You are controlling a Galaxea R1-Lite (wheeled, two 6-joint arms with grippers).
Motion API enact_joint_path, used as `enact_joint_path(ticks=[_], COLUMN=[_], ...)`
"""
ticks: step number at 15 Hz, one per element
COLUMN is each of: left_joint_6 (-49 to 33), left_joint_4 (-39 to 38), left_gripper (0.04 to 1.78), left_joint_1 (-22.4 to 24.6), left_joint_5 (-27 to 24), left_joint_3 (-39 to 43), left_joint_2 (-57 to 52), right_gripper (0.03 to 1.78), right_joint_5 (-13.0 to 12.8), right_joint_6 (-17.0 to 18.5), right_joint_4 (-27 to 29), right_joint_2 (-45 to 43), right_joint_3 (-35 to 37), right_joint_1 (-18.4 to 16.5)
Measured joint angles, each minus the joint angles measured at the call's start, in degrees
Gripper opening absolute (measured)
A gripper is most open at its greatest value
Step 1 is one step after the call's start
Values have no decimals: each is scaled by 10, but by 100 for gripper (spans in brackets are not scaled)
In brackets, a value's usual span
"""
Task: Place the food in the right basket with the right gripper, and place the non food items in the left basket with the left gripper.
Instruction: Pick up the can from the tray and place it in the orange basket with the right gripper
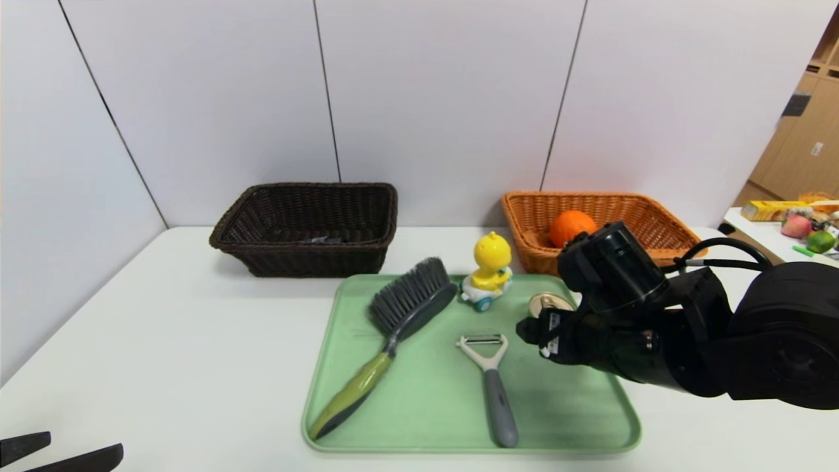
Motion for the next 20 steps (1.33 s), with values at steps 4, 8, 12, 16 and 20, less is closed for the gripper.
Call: enact_joint_path(ticks=[4, 8, 12, 16, 20], left_joint_6=[0, 0, 0, 1, 1], left_joint_4=[0, 0, 0, -1, -1], left_gripper=[169, 169, 169, 169, 169], left_joint_1=[0, 0, 0, 0, 0], left_joint_5=[0, 0, -1, -1, -1], left_joint_3=[4, 4, 5, 8, 9], left_joint_2=[-8, -11, -11, -10, -9], right_gripper=[169, 170, 170, 170, 170], right_joint_5=[-15, -16, -18, -25, -26], right_joint_6=[-25, -34, -41, -53, -55], right_joint_4=[-19, -44, -50, -72, -93], right_joint_2=[8, 24, 38, 50, 66], right_joint_3=[1, 1, 1, 0, 2], right_joint_1=[2, 2, 0, -6, -12])
